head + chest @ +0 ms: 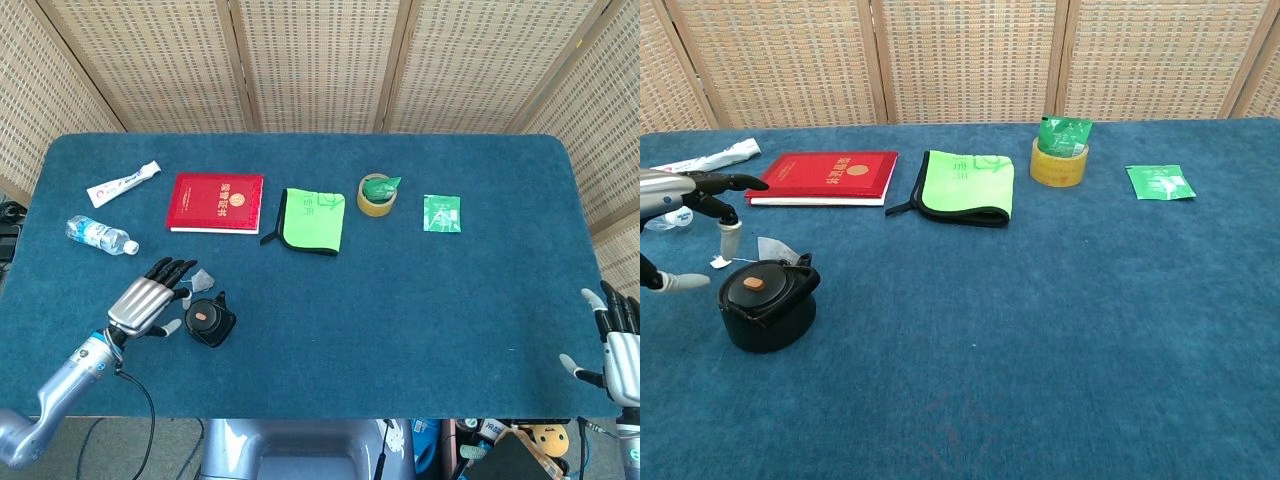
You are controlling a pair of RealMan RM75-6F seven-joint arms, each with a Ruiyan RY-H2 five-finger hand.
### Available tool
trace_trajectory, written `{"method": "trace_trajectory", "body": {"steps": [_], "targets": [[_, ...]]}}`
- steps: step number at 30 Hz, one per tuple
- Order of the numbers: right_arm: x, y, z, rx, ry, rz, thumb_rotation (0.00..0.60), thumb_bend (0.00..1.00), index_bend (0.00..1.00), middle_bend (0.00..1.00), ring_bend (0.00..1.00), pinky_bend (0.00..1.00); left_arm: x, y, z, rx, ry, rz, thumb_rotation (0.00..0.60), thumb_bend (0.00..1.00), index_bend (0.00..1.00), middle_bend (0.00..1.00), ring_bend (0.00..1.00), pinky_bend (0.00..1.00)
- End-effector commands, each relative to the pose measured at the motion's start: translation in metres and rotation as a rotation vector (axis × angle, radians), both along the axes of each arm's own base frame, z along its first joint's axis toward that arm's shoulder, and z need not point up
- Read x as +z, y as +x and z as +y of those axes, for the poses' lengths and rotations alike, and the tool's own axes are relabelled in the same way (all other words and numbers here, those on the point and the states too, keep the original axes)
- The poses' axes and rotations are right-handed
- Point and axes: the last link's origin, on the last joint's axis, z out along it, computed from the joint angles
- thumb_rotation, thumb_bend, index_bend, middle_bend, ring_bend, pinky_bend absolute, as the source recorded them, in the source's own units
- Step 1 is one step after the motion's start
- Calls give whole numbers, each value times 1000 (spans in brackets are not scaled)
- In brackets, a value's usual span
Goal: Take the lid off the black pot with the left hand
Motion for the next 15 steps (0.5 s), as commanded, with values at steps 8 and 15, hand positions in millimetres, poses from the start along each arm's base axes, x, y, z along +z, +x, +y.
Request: {"method": "trace_trajectory", "body": {"steps": [8, 15], "targets": [[1, -2, -1, -8, 2, -6, 600, 0, 0, 0, 0, 0, -16, 13, 11, 12, -46, 23, 600, 331, 487, 0, 0, 0], [1, -3, -1, -11, 1, -9, 600, 0, 0, 0, 0, 0, -21, 21, 13, 8, -63, 34, 600, 332, 487, 0, 0, 0]]}}
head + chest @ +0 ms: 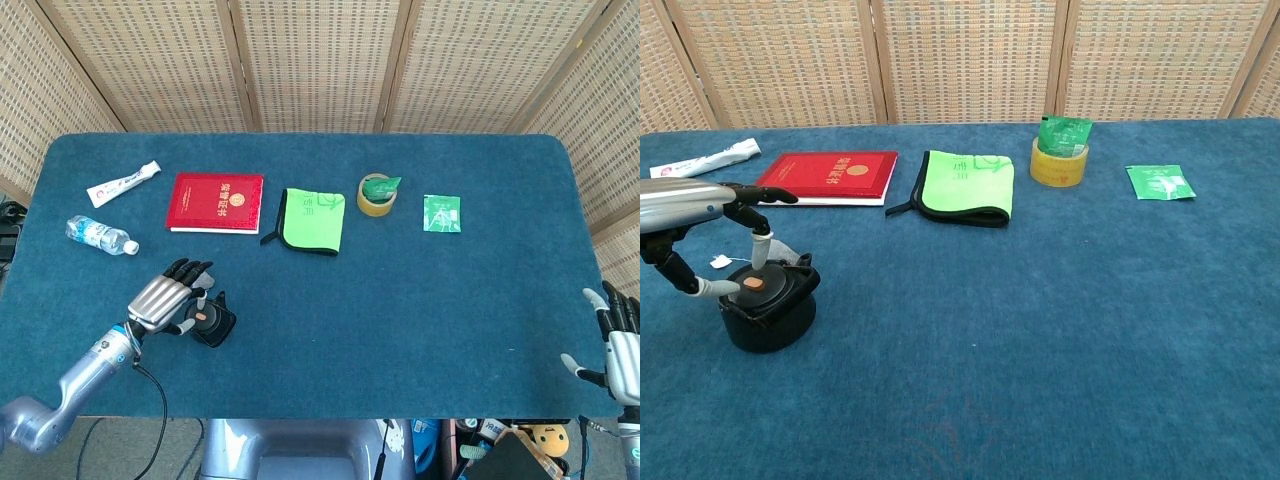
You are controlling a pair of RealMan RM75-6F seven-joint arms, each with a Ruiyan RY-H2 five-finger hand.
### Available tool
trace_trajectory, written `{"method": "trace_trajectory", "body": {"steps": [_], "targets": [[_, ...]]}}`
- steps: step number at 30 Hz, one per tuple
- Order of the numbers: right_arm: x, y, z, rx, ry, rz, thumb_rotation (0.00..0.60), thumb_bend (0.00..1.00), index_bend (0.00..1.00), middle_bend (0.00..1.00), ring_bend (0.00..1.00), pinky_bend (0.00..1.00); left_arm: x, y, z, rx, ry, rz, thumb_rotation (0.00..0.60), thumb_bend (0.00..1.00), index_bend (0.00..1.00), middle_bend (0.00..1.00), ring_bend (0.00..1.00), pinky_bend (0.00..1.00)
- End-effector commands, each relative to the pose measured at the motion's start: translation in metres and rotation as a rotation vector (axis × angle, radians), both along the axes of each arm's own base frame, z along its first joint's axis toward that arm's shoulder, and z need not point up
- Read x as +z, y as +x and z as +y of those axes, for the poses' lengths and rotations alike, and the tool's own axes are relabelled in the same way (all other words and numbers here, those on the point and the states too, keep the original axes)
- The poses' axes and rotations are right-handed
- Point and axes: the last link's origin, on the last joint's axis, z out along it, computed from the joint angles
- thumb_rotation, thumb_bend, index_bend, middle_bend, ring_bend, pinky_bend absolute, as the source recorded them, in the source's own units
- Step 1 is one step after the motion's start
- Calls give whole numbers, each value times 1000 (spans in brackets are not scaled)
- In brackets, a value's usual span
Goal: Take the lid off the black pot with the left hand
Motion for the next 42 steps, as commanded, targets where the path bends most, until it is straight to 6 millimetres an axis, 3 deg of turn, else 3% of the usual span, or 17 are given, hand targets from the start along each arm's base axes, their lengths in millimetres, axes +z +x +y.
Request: {"method": "trace_trajectory", "body": {"steps": [1, 22, 31, 37, 42], "targets": [[0, 0, 0, 0, 0, -1, 600, 0, 0, 0, 0, 0, -2, 4, 0, -3, -9, 4, 600, 332, 487, 0, 0, 0], [0, 0, 0, 0, 4, -5, 600, 0, 0, 0, 0, 0, -10, 7, 1, 42, -33, 37, 600, 368, 488, 0, 0, 0], [1, 0, 0, 2, 3, -8, 600, 0, 0, 0, 0, 0, -8, 8, 1, 45, -19, 40, 600, 419, 604, 0, 0, 0], [1, 0, 1, 2, 3, -9, 600, 0, 0, 0, 0, 0, 6, 15, 5, 45, 26, -13, 600, 423, 604, 0, 0, 0], [0, 1, 1, 4, 7, -9, 600, 0, 0, 0, 0, 0, 35, 13, 12, 73, 97, -70, 600, 423, 604, 0, 0, 0]]}}
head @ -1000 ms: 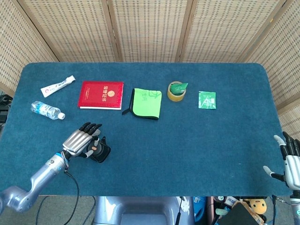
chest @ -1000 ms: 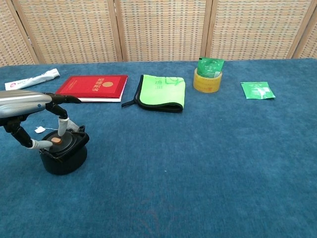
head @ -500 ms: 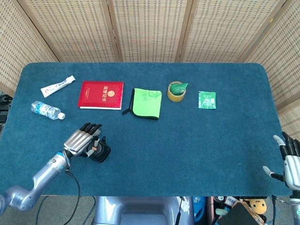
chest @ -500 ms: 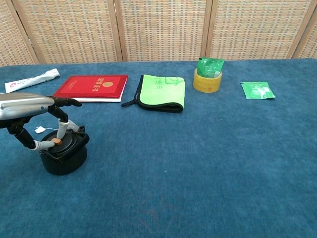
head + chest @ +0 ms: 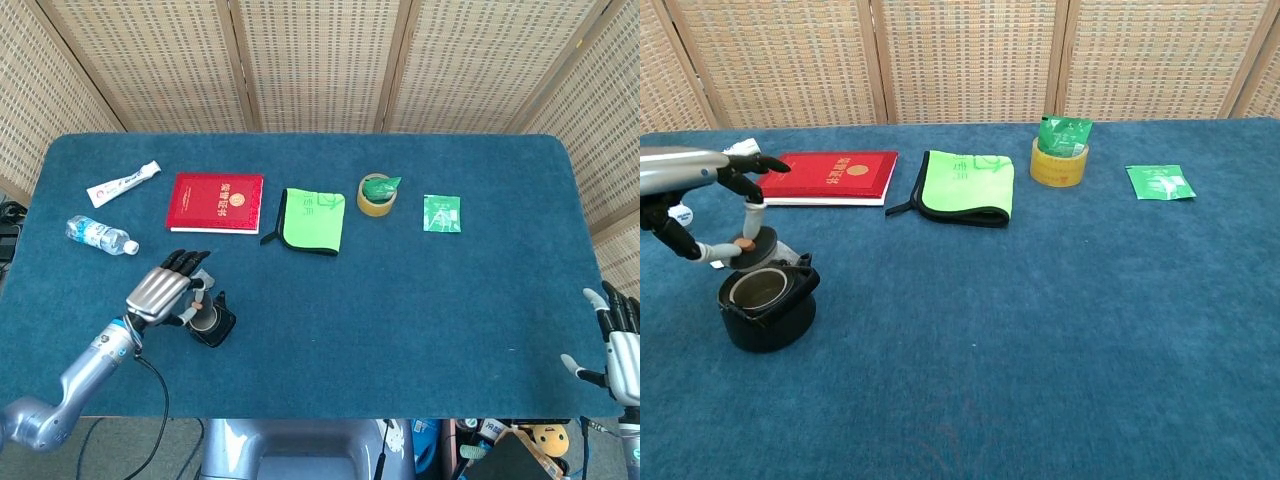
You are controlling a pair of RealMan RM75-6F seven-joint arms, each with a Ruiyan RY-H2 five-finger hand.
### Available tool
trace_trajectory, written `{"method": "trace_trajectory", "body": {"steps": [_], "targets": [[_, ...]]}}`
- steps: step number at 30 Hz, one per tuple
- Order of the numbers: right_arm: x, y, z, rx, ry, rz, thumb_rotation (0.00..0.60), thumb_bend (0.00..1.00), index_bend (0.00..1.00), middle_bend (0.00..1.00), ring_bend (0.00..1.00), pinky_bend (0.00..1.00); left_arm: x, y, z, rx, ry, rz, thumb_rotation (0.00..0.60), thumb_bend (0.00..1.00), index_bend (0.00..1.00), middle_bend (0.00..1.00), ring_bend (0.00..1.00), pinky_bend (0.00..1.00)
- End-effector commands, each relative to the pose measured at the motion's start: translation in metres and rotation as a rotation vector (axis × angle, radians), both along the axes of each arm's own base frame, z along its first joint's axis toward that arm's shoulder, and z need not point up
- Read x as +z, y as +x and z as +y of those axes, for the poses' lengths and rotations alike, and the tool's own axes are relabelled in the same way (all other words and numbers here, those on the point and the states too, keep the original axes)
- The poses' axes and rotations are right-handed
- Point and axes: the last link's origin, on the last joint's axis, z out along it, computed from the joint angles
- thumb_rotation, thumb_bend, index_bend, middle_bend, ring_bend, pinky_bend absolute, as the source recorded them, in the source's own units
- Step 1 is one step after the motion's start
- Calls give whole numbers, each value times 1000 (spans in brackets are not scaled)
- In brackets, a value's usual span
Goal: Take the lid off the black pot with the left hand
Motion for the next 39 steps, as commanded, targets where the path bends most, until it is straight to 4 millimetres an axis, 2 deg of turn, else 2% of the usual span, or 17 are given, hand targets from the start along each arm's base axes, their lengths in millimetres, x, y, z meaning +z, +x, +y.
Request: {"method": "trace_trajectory", "body": {"steps": [1, 3, 6, 12, 15, 20, 22, 23, 24, 25, 26, 29, 34, 36, 39], "targets": [[0, 0, 0, 1, 1, 0, 600, 0, 0, 0, 0, 0, 21, -5, 4, 31, 45, -30, 600, 424, 604, 0, 0, 0], [0, 1, 0, 2, 1, 0, 600, 0, 0, 0, 0, 0, 27, -14, 4, 68, 53, -41, 600, 423, 604, 0, 0, 0], [0, 1, 1, 3, 2, -3, 600, 0, 0, 0, 0, 0, 29, -39, 2, 139, 57, -31, 600, 424, 604, 0, 0, 0], [-2, 2, 1, 5, 6, 2, 600, 0, 0, 0, 0, 0, 6, -78, -10, 235, 11, -25, 600, 424, 604, 0, 0, 0], [-2, 2, 1, 1, 7, 4, 600, 0, 0, 0, 0, 0, -6, -88, -14, 243, -1, -31, 600, 423, 604, 0, 0, 0], [-2, 1, 1, -1, 6, 2, 600, 0, 0, 0, 0, 0, -15, -87, -15, 229, 3, -59, 600, 424, 602, 0, 0, 0], [-2, 1, 1, -2, 6, 2, 600, 0, 0, 0, 0, 0, -15, -86, -17, 225, 4, -64, 600, 418, 461, 0, 0, 0], [-2, 1, 1, -2, 6, 2, 600, 0, 0, 0, 0, 0, -15, -86, -18, 228, -4, -62, 600, 382, 286, 0, 0, 0], [-2, 1, 1, -2, 7, 0, 600, 0, 0, 0, 0, 0, -12, -84, -20, 230, -11, -63, 600, 334, 117, 0, 0, 0], [-2, 1, 1, -2, 7, -1, 600, 0, 0, 0, 0, 0, -9, -82, -20, 226, -8, -64, 600, 282, 21, 0, 0, 0], [-2, 1, 1, -1, 7, -2, 600, 0, 0, 0, 0, 0, -5, -79, -20, 219, 0, -65, 600, 260, 0, 0, 0, 0], [-1, 1, 1, 2, 5, -6, 600, 0, 0, 0, 0, 0, 14, -71, -22, 208, 46, -92, 600, 239, 0, 0, 0, 0], [0, 3, 2, 8, 1, -8, 600, 0, 0, 0, 0, 0, 60, -58, -33, 161, 198, -153, 600, 239, 0, 0, 0, 0], [0, 3, 3, 11, -1, -8, 600, 0, 0, 0, 0, 0, 86, -57, -49, 144, 323, -162, 600, 233, 0, 0, 0, 0], [0, 4, 3, 15, 0, -7, 600, 0, 0, 0, 0, 0, 101, -63, -72, 166, 420, -132, 600, 217, 0, 0, 0, 0]]}}
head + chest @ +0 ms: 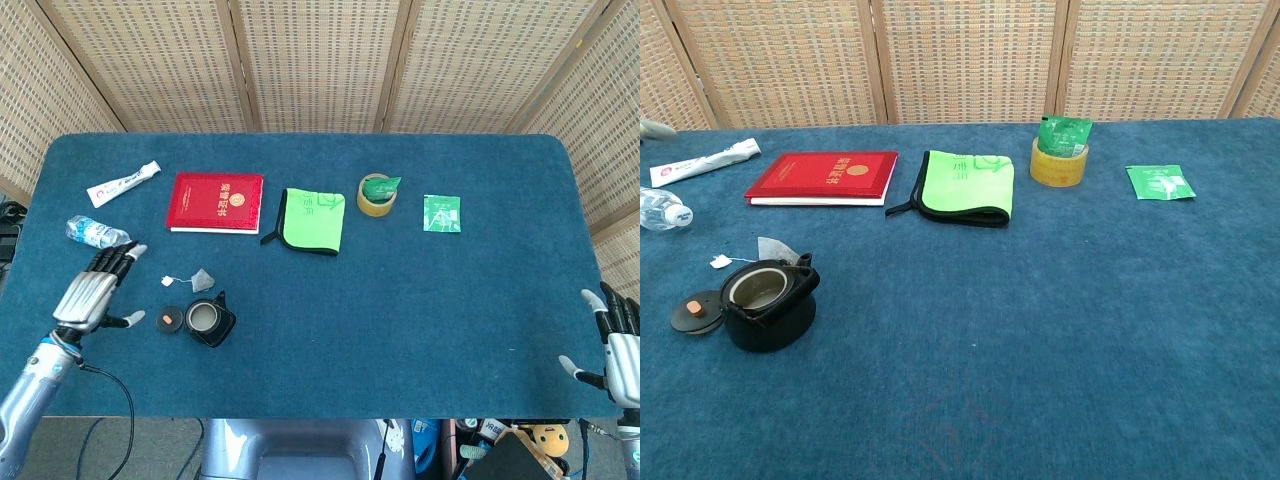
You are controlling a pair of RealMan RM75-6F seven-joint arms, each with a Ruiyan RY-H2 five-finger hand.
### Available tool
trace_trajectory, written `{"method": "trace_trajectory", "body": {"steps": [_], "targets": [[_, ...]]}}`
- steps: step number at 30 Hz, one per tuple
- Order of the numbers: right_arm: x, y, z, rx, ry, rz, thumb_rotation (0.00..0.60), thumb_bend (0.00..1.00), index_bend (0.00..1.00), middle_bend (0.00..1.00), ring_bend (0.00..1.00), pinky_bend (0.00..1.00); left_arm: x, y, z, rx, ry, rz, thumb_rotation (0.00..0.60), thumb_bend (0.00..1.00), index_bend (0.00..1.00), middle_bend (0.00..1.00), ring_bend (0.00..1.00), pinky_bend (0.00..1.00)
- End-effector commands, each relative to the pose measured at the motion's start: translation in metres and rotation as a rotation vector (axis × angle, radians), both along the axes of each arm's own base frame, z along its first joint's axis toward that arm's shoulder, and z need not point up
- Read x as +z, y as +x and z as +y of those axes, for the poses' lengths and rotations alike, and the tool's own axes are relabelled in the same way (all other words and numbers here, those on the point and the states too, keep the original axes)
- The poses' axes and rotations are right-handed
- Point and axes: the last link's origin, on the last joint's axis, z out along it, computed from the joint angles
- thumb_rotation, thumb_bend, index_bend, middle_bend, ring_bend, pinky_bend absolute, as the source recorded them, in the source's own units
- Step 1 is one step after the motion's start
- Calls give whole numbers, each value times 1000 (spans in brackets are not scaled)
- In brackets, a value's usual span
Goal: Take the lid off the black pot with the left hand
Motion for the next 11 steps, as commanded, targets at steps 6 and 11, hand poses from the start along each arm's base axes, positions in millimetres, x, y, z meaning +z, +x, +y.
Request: {"method": "trace_trajectory", "body": {"steps": [6, 11], "targets": [[-1, 0, 1, 4, 2, 4, 600, 0, 0, 0, 0, 0, 39, -23, -78, 153, 207, 62, 600, 215, 0, 0, 0, 0], [-1, 0, 1, 4, 1, 5, 600, 0, 0, 0, 0, 0, 38, -31, -75, 143, 159, 30, 600, 213, 0, 0, 0, 0]]}}
